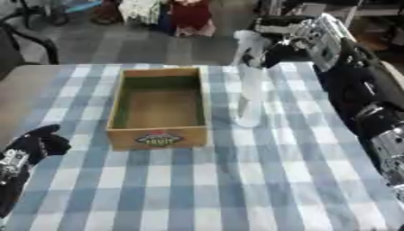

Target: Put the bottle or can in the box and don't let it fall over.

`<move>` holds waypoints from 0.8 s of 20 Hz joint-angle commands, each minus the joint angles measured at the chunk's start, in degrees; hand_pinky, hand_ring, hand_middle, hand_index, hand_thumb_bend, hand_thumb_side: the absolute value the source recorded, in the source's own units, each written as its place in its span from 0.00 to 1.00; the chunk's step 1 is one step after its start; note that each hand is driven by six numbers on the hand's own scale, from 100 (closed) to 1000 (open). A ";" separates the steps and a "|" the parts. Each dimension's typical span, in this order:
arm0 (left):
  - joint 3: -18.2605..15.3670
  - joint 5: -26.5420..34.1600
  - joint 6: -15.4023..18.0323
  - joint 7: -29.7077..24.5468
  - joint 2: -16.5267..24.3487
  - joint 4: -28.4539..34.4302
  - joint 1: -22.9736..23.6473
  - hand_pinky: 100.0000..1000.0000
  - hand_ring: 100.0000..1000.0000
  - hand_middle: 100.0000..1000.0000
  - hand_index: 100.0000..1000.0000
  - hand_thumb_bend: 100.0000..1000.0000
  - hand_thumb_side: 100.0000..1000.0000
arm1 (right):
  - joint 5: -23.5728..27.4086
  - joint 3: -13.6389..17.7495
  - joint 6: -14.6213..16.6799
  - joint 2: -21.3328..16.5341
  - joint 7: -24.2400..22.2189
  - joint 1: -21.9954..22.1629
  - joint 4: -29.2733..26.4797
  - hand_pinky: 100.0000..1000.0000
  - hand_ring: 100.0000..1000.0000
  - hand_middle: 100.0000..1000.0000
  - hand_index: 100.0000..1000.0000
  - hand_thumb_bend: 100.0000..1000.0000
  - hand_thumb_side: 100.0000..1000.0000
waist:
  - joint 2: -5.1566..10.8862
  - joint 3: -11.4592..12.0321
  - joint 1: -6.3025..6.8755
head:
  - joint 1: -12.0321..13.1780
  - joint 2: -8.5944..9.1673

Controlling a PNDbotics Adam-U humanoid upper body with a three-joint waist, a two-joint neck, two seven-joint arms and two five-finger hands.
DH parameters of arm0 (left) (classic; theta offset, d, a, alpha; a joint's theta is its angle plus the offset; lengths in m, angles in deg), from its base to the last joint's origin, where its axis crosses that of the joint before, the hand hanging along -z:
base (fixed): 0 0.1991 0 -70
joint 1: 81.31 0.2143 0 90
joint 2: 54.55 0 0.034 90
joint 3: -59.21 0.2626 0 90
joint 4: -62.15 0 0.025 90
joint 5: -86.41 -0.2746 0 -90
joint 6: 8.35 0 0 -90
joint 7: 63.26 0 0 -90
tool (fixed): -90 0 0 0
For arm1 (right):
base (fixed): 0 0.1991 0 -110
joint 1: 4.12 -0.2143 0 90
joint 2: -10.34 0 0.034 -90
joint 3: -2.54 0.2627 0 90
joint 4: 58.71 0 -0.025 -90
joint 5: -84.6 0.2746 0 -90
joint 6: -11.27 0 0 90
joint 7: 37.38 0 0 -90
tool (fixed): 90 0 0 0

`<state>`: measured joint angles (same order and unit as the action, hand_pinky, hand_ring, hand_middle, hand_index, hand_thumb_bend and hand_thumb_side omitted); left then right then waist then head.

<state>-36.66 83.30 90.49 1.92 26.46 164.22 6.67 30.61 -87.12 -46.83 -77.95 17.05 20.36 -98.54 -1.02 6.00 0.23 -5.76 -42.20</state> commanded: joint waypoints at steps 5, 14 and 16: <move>-0.14 0.30 -0.05 -0.05 0.42 0.59 -0.76 0.72 0.66 0.59 0.85 0.02 0.97 | 0.33 0.51 12.31 -0.57 -9.31 -1.34 0.07 0.23 0.20 0.16 0.24 0.00 0.00 | 0.66 0.13 0.05 | -0.37 0.32; 0.05 0.41 -0.16 -0.17 0.52 0.50 -0.80 0.72 0.66 0.59 0.85 0.02 0.97 | 4.56 1.21 11.05 -1.99 -7.51 -4.69 -2.77 0.20 0.17 0.14 0.21 0.00 0.00 | 0.87 0.41 -0.19 | -0.67 0.36; 0.10 0.45 -0.18 -0.23 0.55 0.49 -0.85 0.72 0.66 0.59 0.85 0.02 0.97 | 5.38 1.40 10.61 -2.07 -7.04 -5.77 -3.84 0.19 0.17 0.14 0.21 0.00 0.00 | 0.93 0.54 -0.28 | -0.84 0.36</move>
<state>-36.63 83.39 90.38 1.82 26.46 164.18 6.62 35.14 -86.34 -45.20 -78.14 18.69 16.52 -100.42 -1.01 6.48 -0.17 -6.44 -42.21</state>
